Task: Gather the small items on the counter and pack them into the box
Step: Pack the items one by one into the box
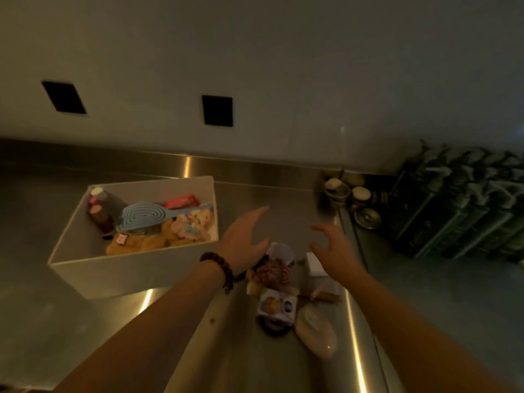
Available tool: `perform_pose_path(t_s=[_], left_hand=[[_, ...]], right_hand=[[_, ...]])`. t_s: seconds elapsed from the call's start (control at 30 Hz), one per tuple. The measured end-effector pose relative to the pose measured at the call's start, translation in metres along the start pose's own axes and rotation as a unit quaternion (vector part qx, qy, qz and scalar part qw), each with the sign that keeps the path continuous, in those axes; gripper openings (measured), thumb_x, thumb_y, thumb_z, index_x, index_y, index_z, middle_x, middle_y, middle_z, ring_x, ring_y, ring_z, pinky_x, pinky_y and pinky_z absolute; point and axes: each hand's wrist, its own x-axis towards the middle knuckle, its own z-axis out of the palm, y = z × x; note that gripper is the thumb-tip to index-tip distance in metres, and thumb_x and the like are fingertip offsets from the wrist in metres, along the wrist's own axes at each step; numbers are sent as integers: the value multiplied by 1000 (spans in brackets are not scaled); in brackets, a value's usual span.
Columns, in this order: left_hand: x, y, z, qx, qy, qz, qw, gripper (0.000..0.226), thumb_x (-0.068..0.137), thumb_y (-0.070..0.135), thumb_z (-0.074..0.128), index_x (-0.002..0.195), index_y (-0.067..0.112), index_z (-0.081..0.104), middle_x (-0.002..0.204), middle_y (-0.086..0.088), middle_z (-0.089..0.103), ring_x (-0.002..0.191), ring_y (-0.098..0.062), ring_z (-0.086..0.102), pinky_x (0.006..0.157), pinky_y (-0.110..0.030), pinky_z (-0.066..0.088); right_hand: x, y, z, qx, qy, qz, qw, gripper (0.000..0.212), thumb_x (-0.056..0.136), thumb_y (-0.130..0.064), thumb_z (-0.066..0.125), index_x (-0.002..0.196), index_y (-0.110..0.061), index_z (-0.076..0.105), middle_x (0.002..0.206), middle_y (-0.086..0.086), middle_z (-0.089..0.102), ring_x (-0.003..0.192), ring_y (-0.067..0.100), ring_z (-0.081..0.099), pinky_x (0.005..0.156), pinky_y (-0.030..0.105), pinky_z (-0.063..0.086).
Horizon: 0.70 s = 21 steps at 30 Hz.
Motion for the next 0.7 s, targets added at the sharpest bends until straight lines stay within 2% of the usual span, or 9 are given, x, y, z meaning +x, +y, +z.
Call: perform_pose_path(t_s=[0.13, 0.2, 0.3, 0.43, 0.53, 0.7], left_hand=[[-18, 5, 53, 1, -39, -66, 997, 63, 87, 38, 57, 142, 16, 38, 141, -7, 43, 130, -23, 41, 108, -36, 35], [-25, 0, 71, 24, -52, -90, 994, 69, 82, 48, 51, 141, 16, 38, 142, -8, 40, 131, -26, 38, 108, -42, 35], [-26, -7, 91, 96, -75, -124, 985, 69, 85, 44, 60, 144, 20, 33, 151, -5, 26, 137, -27, 24, 113, -38, 26], [-15, -12, 106, 134, -71, -137, 979, 52, 83, 41, 62, 130, 24, 47, 141, -4, 39, 130, -29, 32, 109, -40, 30], [-9, -18, 112, 156, -54, -160, 973, 54, 80, 44, 66, 129, 28, 49, 136, -2, 45, 126, -27, 31, 107, -39, 33], [-10, -27, 118, 152, -16, -166, 974, 50, 82, 33, 67, 129, 25, 49, 132, -4, 45, 123, -26, 32, 105, -38, 34]], right_hand=[[-13, 51, -15, -41, -45, 27, 998, 46, 85, -13, 64, 129, -12, 50, 135, 9, 46, 126, 23, 43, 98, 22, 29], [-16, 67, -12, -66, -77, 23, 995, 52, 84, -17, 66, 132, -14, 47, 139, 10, 43, 126, 25, 43, 101, 29, 33], [-12, 79, 0, -102, -134, 0, 986, 61, 82, -23, 67, 137, -19, 41, 148, 12, 30, 133, 31, 35, 106, 38, 33], [7, 82, 17, -162, -167, -8, 973, 70, 84, -26, 65, 144, -25, 30, 156, 8, 17, 141, 29, 19, 113, 43, 26], [18, 85, 28, -196, -192, -4, 962, 70, 86, -27, 63, 146, -25, 26, 154, 8, 21, 140, 28, 22, 113, 41, 27], [23, 92, 32, -218, -175, -20, 960, 68, 83, -27, 66, 142, -25, 33, 144, 7, 35, 131, 28, 32, 105, 38, 33]])
